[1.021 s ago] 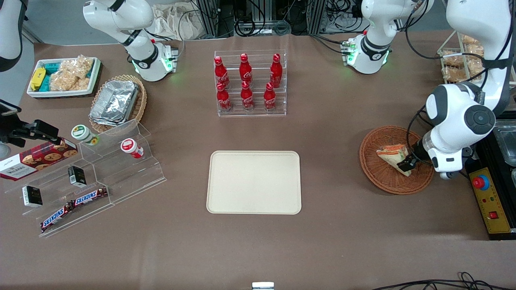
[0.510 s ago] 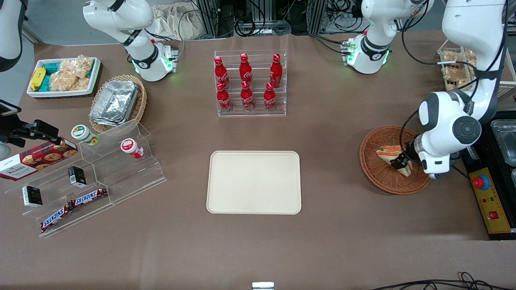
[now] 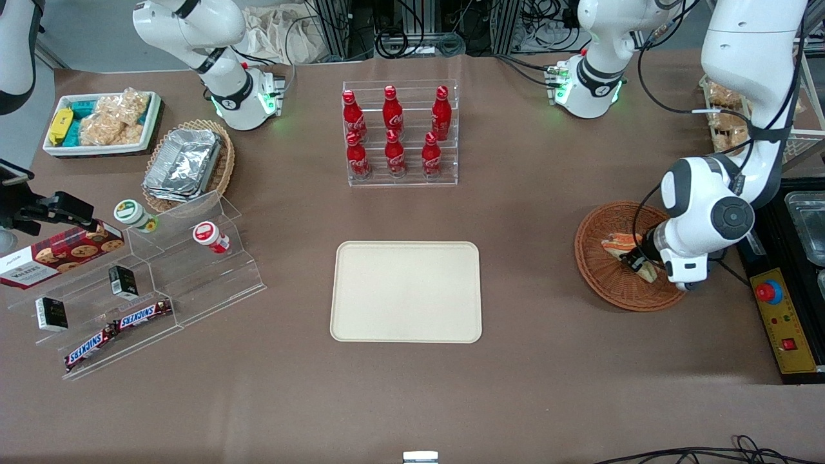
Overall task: Place sandwich from basket to tray
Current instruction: 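Close the left gripper on the sandwich and lift it from the basket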
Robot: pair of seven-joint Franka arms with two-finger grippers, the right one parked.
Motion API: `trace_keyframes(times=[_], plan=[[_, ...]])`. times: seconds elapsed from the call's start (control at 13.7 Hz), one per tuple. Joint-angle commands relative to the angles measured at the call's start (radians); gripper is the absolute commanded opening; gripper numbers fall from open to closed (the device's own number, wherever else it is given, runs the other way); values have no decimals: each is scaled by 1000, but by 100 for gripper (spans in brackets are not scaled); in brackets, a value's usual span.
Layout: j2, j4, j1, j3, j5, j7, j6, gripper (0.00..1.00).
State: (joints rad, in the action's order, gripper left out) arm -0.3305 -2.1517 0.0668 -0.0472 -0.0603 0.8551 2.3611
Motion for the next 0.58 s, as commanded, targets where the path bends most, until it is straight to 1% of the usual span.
trace_keyframes(times=[0.0, 0.15, 0.29, 0.36, 0.51], plan=[[57, 44, -8, -3, -15, 2, -55, 0], [105, 161, -13, -32, -10, -22, -231, 0], [99, 318, -13, -107, 4, -76, -440, 0], [97, 350, -13, -158, 5, -70, -477, 0], [105, 355, -13, -254, 5, -57, -471, 0]])
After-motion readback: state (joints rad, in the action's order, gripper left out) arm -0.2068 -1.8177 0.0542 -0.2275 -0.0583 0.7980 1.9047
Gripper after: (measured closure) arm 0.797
